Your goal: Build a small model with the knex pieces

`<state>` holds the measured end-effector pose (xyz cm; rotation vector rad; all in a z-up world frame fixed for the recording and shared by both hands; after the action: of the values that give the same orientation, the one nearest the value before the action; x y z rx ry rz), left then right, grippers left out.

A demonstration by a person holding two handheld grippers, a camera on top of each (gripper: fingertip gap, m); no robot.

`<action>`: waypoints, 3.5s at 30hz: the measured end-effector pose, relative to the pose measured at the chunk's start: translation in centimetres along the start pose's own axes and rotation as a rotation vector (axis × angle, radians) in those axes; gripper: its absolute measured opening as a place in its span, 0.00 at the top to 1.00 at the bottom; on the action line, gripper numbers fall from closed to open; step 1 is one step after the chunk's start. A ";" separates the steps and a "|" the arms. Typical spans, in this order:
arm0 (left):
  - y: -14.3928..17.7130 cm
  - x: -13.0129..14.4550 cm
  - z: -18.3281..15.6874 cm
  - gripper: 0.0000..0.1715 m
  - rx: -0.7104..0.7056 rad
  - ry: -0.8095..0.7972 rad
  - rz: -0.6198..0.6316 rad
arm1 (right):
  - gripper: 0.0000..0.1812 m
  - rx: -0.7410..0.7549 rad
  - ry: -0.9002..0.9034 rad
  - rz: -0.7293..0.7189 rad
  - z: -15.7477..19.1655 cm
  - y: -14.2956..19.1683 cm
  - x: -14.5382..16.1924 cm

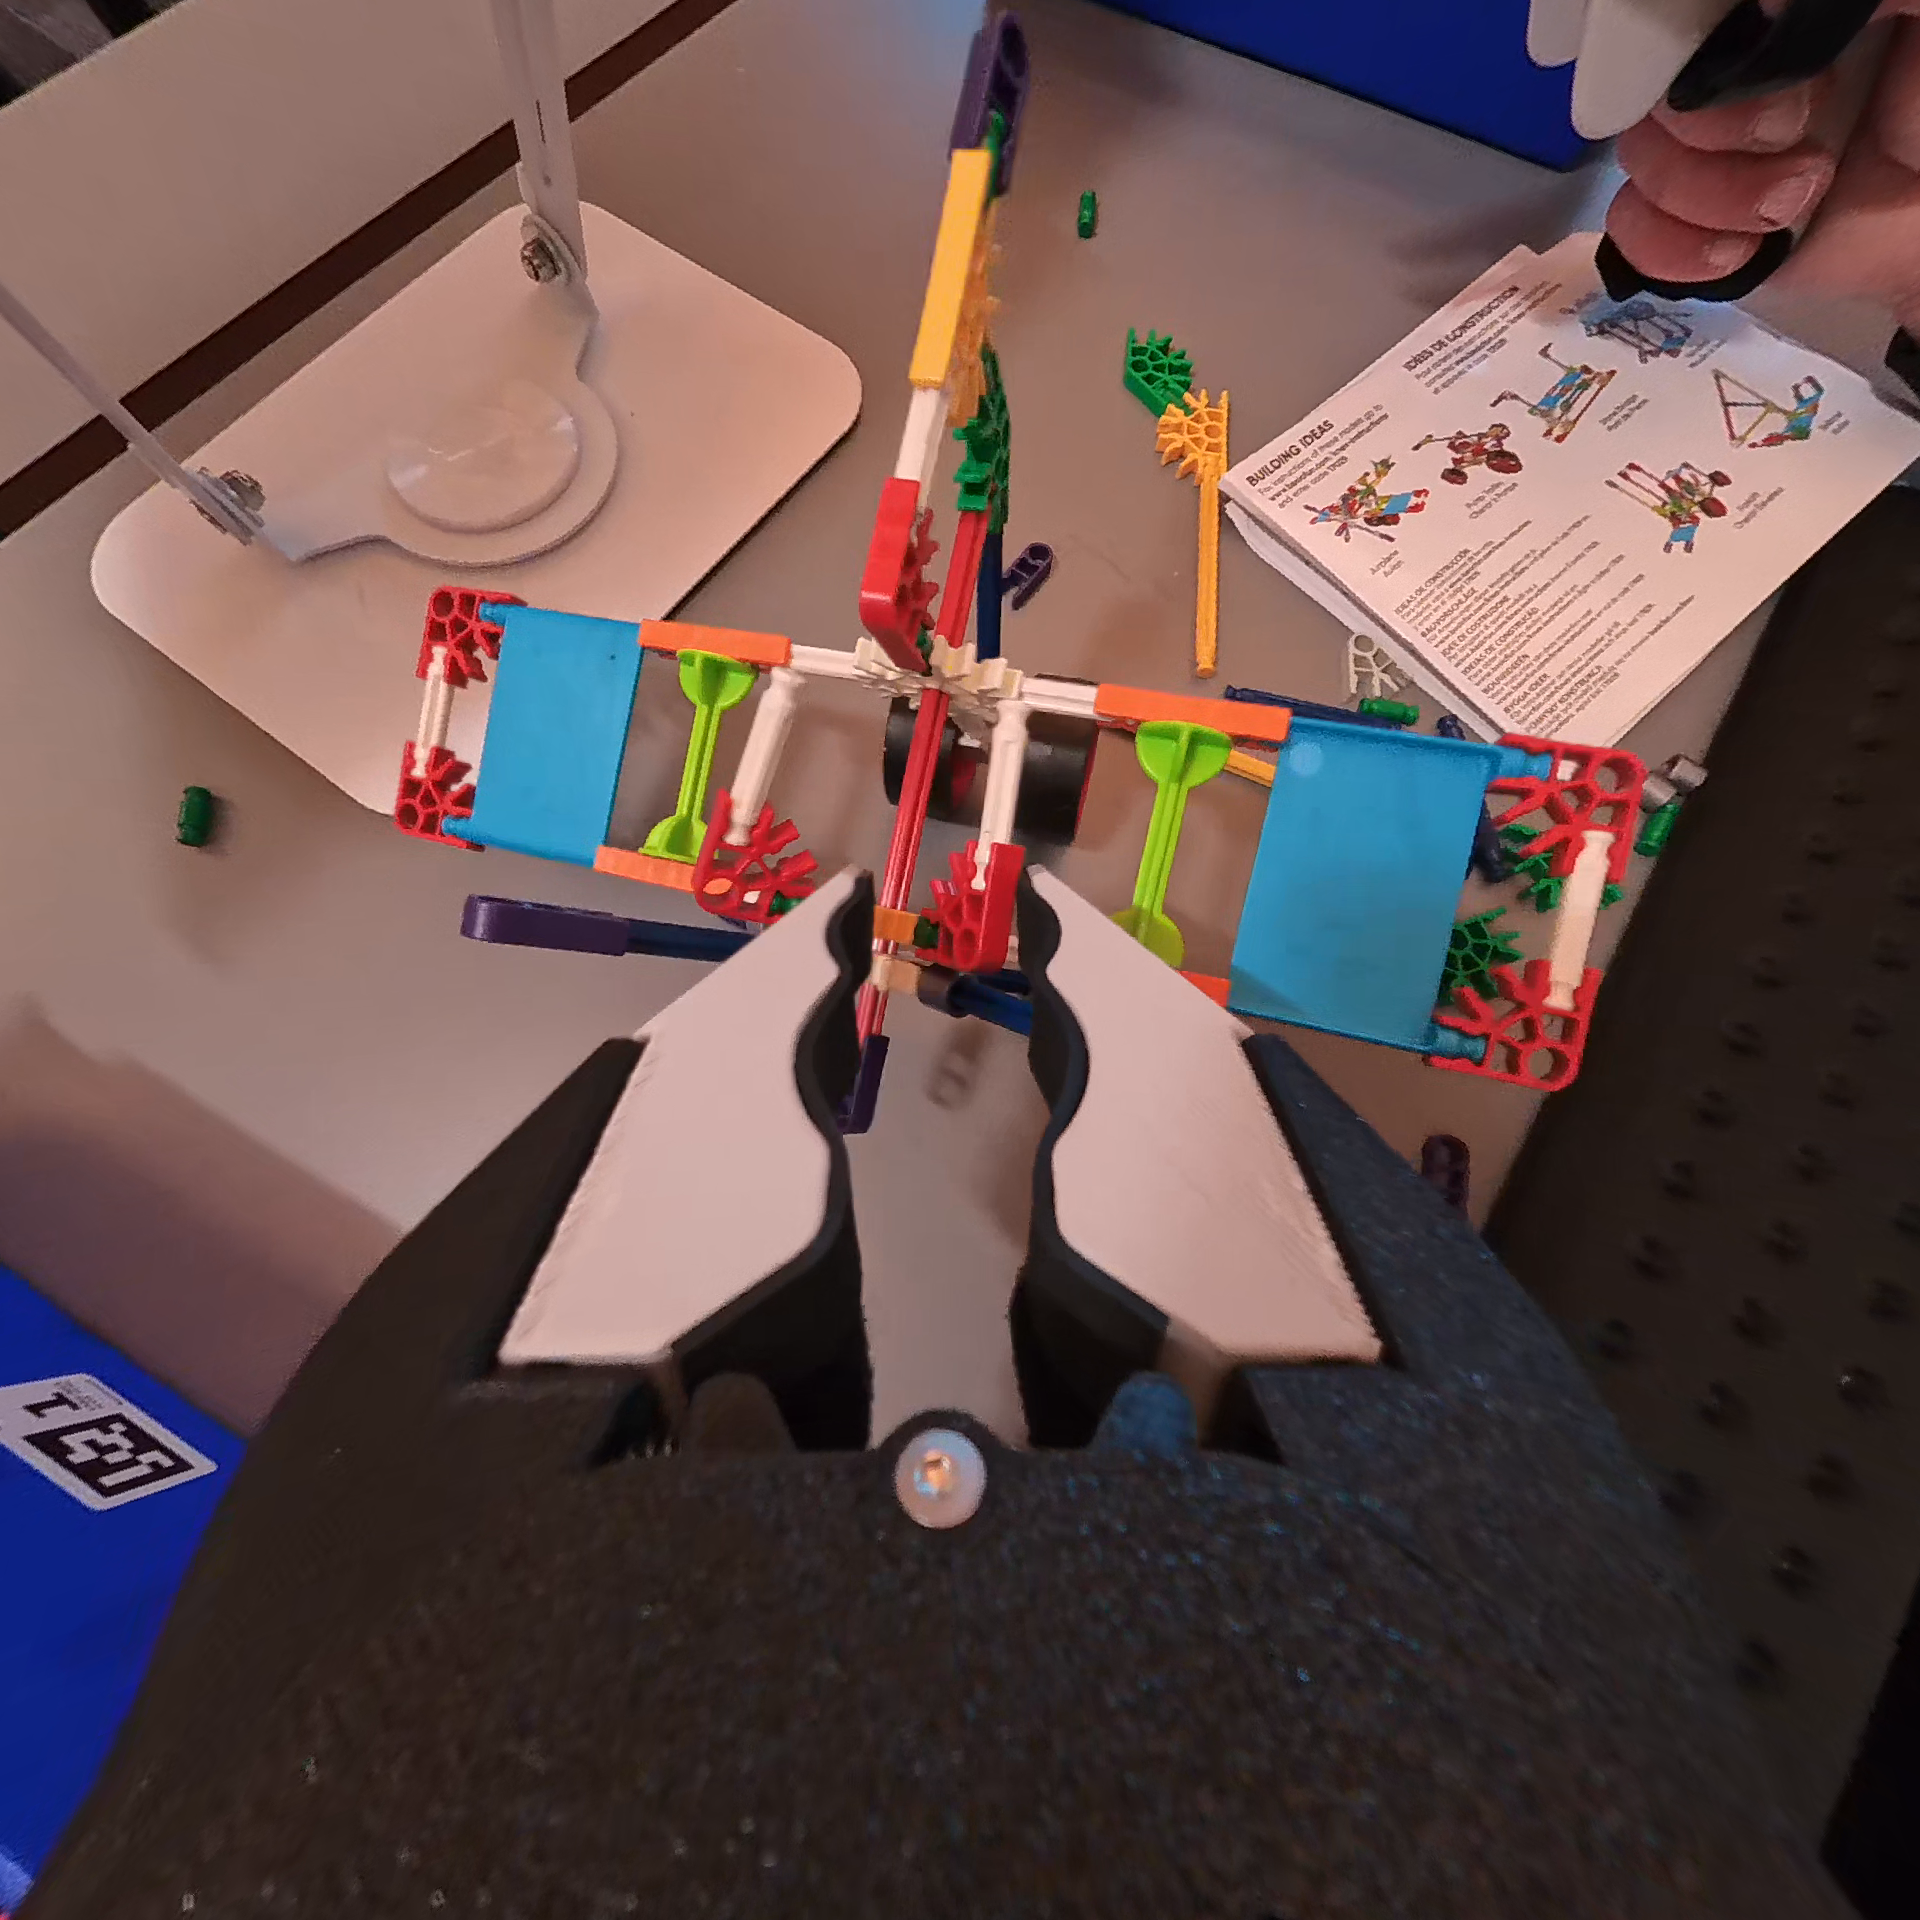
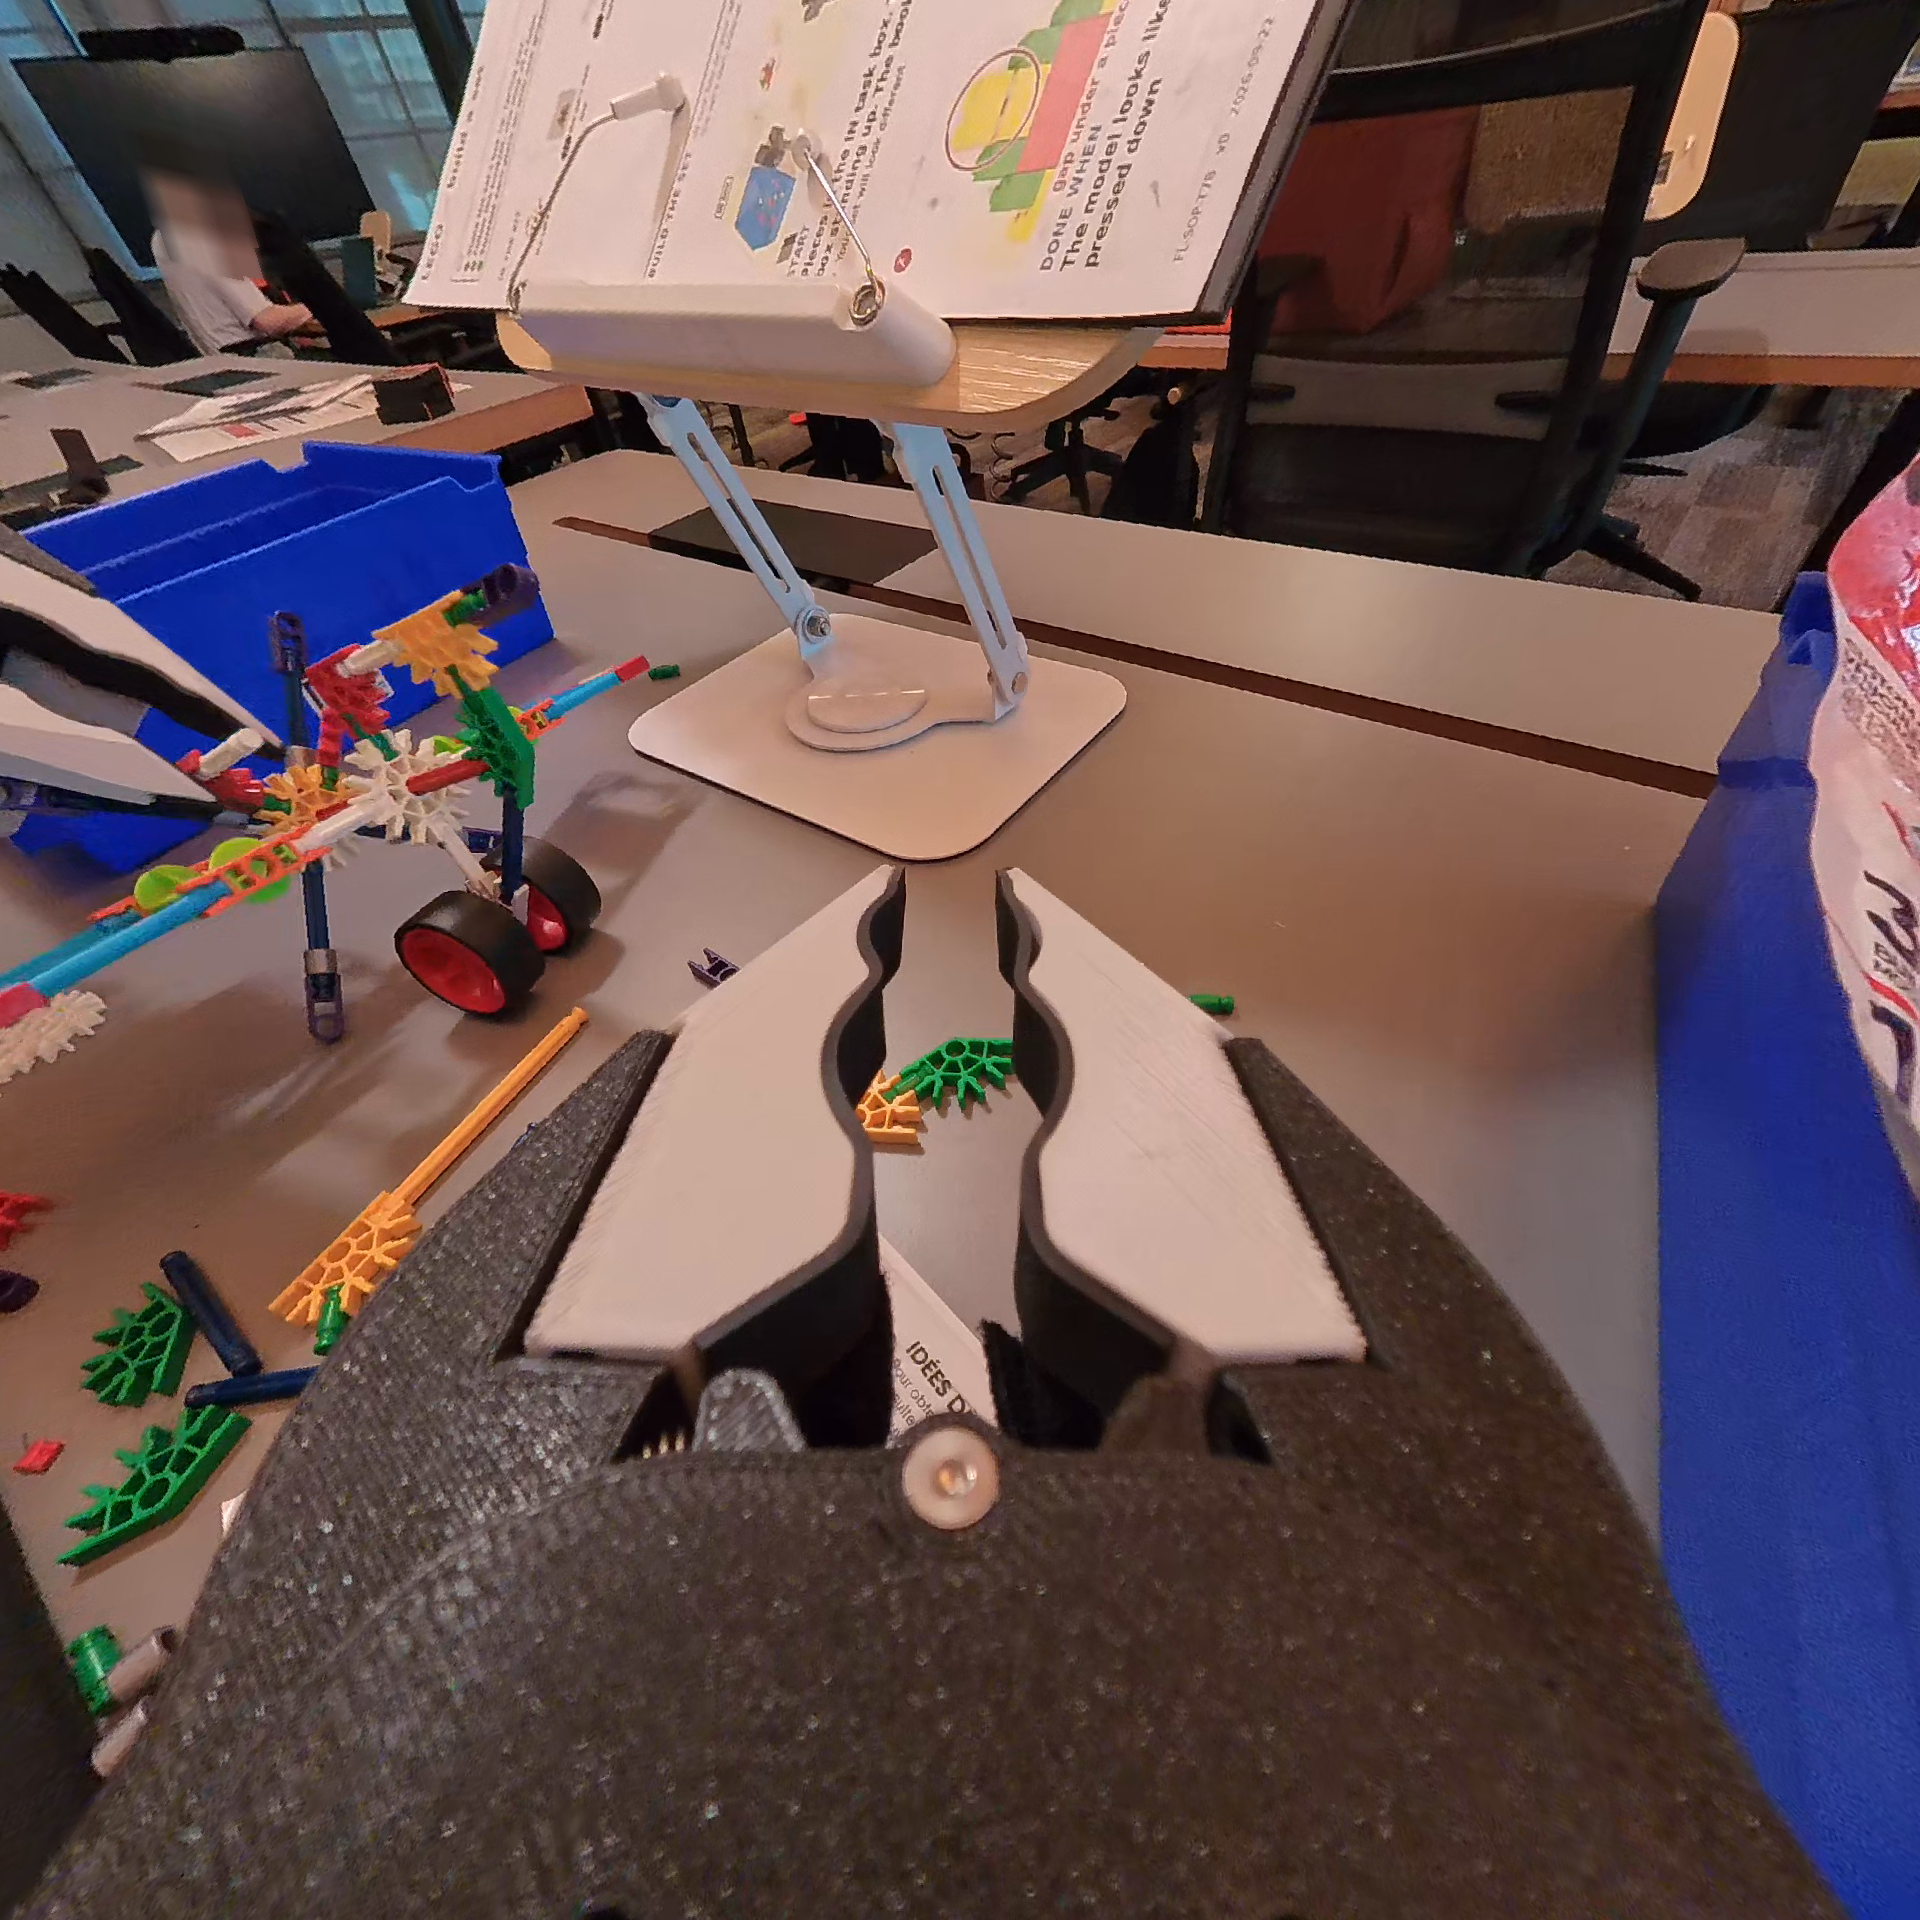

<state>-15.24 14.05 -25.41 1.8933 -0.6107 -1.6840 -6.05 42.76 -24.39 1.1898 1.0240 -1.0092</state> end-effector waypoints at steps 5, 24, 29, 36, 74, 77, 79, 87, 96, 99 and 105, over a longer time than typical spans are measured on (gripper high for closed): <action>-0.1 0.1 -0.1 0.89 0.015 -0.004 0.003 | 0.91 -0.001 0.001 0.000 0.0 0.0 0.0; -0.5 -0.2 0.5 0.92 0.051 0.053 -0.064 | 0.91 -0.006 0.000 -0.002 0.2 0.0 0.0; -1.1 -0.2 -1.0 0.85 0.152 0.029 -0.053 | 0.91 -0.005 -0.003 -0.003 0.1 0.0 -0.1; 1.2 -1.0 -2.5 0.79 0.224 -0.053 -0.138 | 0.90 0.002 -0.009 0.001 -0.2 0.0 0.1; 0.0 2.3 -4.8 0.87 0.081 -0.315 -0.120 | 0.76 -0.060 0.399 0.619 1.2 -5.3 5.3; 0.0 2.4 -4.4 0.86 0.070 -0.304 -0.119 | 0.76 -0.098 0.413 0.709 0.8 -6.4 6.7; 0.0 2.5 -4.0 0.84 0.046 -0.305 -0.111 | 0.77 -0.136 0.356 0.715 0.7 -6.7 6.8; -0.1 2.0 -4.2 0.83 0.068 -0.297 -0.144 | 0.85 -0.153 0.380 0.779 0.2 -5.8 6.8; 0.1 1.8 -4.3 0.83 0.063 -0.299 -0.164 | 1.00 -0.199 0.463 0.808 0.6 -5.2 6.9; 0.1 1.9 -4.3 0.83 0.064 -0.300 -0.162 | 1.00 -0.171 0.467 0.819 0.0 -4.9 6.9; -0.3 1.6 -4.9 0.83 0.072 -0.306 -0.174 | 0.98 -0.133 0.503 0.825 -1.1 -3.9 6.9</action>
<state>-10.23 13.67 -26.36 1.7951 -0.6454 -2.1137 -8.31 43.01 -32.09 1.5935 0.8221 0.0092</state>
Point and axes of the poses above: each gripper's, where its closed fingertips meet, y back along the fingers, x out of its underside, z = x × y across the jaws, the point moved 4 cm from there along y, back along the fingers, and after that the axes turned 6 degrees about x, right-handed, at the moved point
